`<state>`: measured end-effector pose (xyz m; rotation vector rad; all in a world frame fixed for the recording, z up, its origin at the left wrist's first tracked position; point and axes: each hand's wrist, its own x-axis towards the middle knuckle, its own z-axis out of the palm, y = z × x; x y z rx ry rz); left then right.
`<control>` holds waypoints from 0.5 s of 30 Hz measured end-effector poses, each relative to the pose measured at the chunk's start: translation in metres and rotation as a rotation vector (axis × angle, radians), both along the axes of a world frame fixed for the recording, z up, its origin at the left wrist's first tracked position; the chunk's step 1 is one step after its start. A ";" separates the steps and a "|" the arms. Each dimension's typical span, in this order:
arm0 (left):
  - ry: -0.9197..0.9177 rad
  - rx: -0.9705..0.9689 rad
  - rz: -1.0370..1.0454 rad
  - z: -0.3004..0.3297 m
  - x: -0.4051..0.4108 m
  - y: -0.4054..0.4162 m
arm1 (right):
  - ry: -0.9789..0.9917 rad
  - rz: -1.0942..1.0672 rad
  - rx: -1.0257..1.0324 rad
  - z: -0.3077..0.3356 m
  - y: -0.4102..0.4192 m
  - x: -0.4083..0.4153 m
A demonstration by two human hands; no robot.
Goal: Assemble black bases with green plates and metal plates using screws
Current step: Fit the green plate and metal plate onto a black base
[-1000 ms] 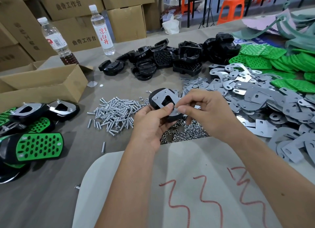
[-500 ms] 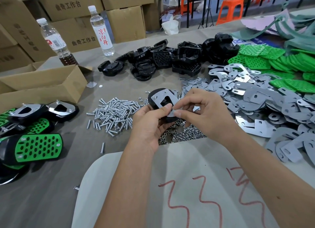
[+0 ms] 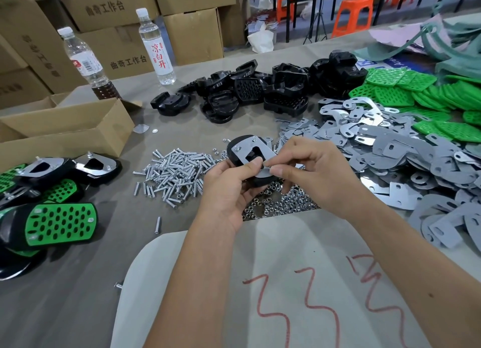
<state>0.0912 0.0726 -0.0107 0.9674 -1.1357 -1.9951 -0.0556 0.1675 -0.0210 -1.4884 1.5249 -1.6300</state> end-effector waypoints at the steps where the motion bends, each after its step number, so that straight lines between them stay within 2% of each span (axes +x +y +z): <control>1: -0.001 0.003 0.003 0.000 0.000 0.000 | -0.007 -0.001 -0.003 0.000 0.000 0.000; 15: 0.020 0.011 0.012 0.000 -0.002 0.000 | -0.018 -0.184 -0.023 -0.001 -0.002 0.011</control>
